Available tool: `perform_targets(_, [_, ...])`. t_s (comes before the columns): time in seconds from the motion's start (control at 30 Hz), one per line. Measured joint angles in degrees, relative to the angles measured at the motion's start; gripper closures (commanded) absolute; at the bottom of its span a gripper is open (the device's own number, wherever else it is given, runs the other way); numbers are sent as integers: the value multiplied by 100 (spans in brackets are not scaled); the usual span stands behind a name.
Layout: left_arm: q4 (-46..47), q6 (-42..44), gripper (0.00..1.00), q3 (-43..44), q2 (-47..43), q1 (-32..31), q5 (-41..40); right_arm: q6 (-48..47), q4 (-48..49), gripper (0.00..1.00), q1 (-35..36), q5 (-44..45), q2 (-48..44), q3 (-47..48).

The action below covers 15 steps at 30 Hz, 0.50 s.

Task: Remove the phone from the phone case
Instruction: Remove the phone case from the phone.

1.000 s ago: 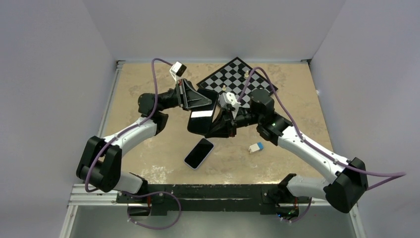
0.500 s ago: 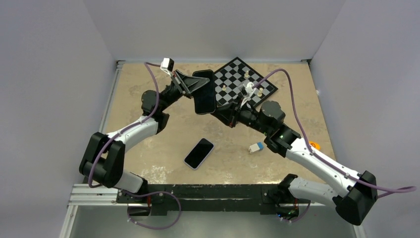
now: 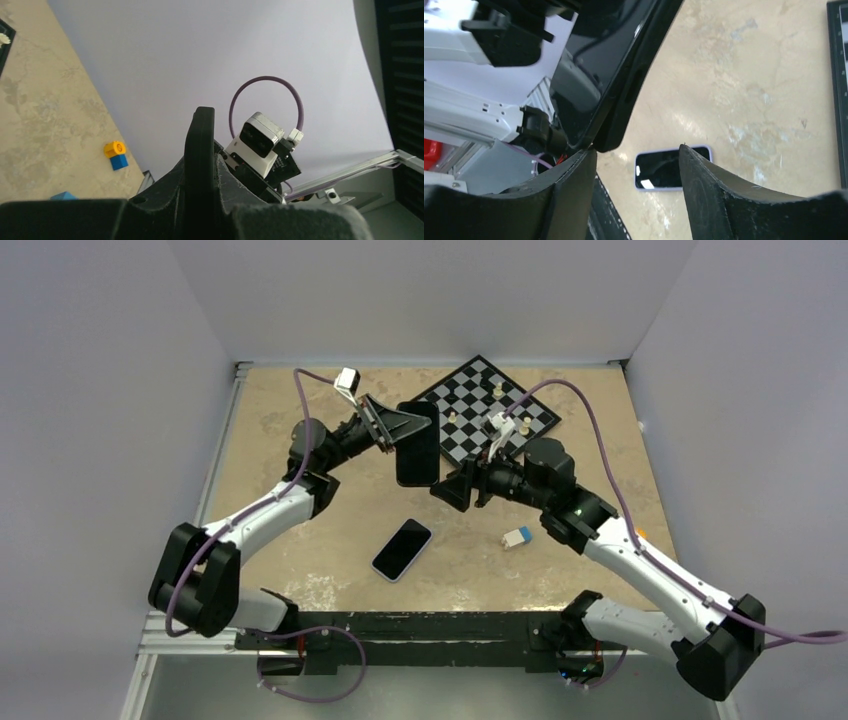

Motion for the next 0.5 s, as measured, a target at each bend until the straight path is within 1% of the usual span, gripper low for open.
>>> perform_targets(0.17, [-986, 802, 100, -72, -503, -35, 50, 90, -702, 37, -59, 52, -175, 0])
perform_targets(0.2, [-1176, 951, 100, -72, -605, -37, 55, 140, -789, 40, -90, 57, -199, 0])
perform_targets(0.23, [-1346, 1078, 100, -72, -697, -44, 52, 208, -839, 45, -116, 57, -227, 0])
perform_targets(0.3, [-1681, 1327, 100, -72, -876, -57, 50, 367, -905, 57, -149, 22, -295, 2])
perform_targets(0.33, [-1812, 1423, 100, -72, -946, -57, 48, 476, -907, 63, -164, -76, -321, 2])
perform_targets(0.37, [-1912, 1517, 100, -72, -994, -57, 50, 603, -879, 65, -186, -205, -337, 2])
perform_targets(0.43, [-2026, 1613, 100, -72, -1029, -57, 55, 942, -669, 65, -208, -564, -315, -4])
perform_targets(0.5, [-2107, 1641, 100, -74, -1021, -57, 57, 1390, -101, 64, -229, -1032, -208, -59])
